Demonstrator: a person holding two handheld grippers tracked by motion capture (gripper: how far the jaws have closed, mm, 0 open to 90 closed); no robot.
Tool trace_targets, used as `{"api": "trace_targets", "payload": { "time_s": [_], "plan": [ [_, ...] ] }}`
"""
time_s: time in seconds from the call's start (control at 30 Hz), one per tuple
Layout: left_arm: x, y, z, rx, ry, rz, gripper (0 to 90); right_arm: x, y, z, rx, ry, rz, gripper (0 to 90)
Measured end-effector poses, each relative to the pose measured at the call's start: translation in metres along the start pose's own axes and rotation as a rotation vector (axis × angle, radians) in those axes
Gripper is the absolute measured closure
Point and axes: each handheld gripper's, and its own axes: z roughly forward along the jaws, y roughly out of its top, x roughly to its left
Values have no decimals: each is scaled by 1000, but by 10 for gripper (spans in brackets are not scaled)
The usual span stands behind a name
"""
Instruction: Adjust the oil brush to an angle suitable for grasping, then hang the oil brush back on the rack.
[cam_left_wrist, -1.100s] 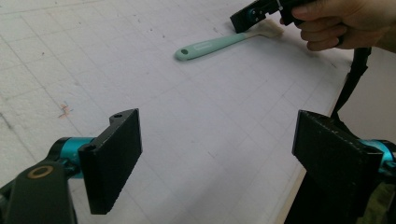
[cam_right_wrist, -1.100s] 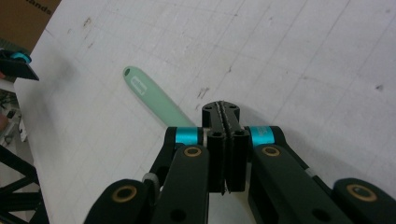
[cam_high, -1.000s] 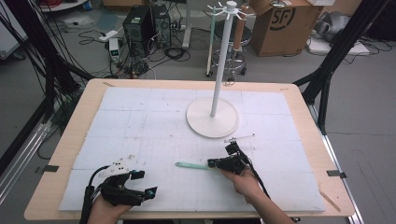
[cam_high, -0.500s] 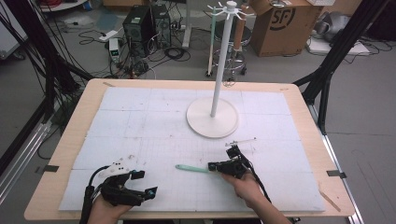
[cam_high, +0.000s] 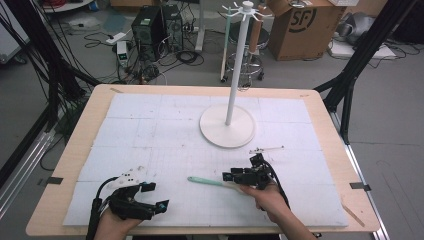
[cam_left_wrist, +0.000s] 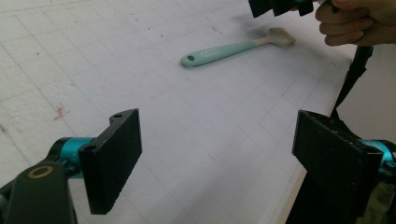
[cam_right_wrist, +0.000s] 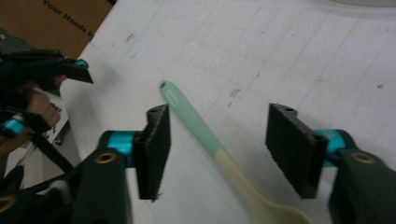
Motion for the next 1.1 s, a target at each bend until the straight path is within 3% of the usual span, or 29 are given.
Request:
{"api": "trace_targets", "payload": {
  "time_s": [0.57,0.87,1.1],
  "plan": [
    [0,1,2,1,-4,-3,164,17,-7,-10,6,33,-59,352],
    [0,2,1,0,-2,2,165,16,-6,-2,29,22,-79,373],
    [-1,1,0,-5,-1,-2,165,14,-5,7,51,9,-92,454]
  ]
}}
